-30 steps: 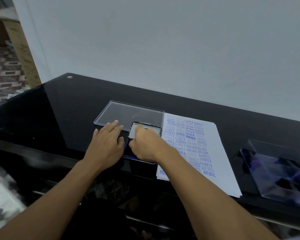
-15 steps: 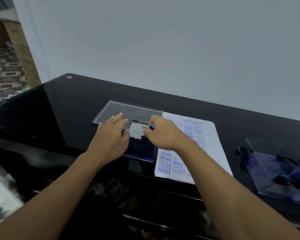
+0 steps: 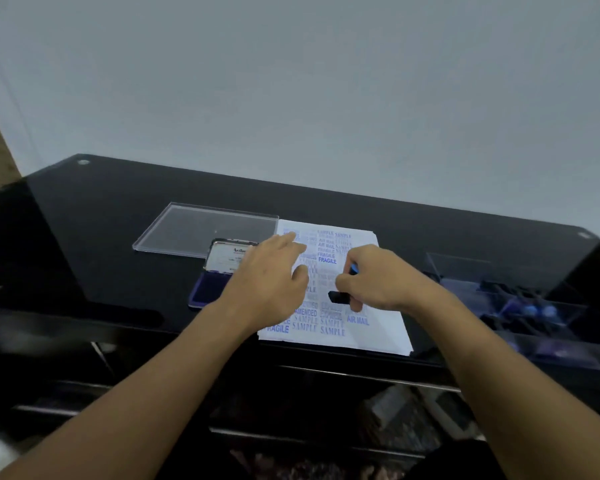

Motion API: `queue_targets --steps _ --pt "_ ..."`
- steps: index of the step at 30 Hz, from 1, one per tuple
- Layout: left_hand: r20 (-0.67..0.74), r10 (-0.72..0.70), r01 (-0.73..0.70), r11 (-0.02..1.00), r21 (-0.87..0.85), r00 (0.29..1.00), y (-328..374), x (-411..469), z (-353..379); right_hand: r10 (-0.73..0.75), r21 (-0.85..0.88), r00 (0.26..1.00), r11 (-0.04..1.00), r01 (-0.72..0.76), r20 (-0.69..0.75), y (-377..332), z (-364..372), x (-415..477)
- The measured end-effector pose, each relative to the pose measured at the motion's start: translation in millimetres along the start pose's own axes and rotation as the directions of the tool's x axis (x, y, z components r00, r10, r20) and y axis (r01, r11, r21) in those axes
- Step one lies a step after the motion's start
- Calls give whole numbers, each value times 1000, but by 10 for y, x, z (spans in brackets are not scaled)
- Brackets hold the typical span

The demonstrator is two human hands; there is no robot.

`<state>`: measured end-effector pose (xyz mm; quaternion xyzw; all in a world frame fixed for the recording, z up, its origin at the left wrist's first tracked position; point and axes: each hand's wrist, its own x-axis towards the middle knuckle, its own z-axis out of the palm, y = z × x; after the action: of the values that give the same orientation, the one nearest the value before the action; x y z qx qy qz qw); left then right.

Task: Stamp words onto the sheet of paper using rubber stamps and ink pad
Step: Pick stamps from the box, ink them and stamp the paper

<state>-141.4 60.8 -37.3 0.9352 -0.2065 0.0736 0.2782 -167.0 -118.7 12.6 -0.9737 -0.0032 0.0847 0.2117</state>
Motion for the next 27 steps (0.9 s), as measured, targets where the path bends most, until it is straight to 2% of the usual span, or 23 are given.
queue_targets --steps 11,19,27 --pt "205 58 -70 996 52 977 218 58 559 53 -100 998 993 -56 -37 382 84 -142" --pt "206 65 -84 993 85 976 171 55 674 1 -166 999 986 -7 -38 383 200 -130" --pt "164 74 -82 996 45 984 136 -16 765 15 -166 999 986 -21 -34 375 320 -101"
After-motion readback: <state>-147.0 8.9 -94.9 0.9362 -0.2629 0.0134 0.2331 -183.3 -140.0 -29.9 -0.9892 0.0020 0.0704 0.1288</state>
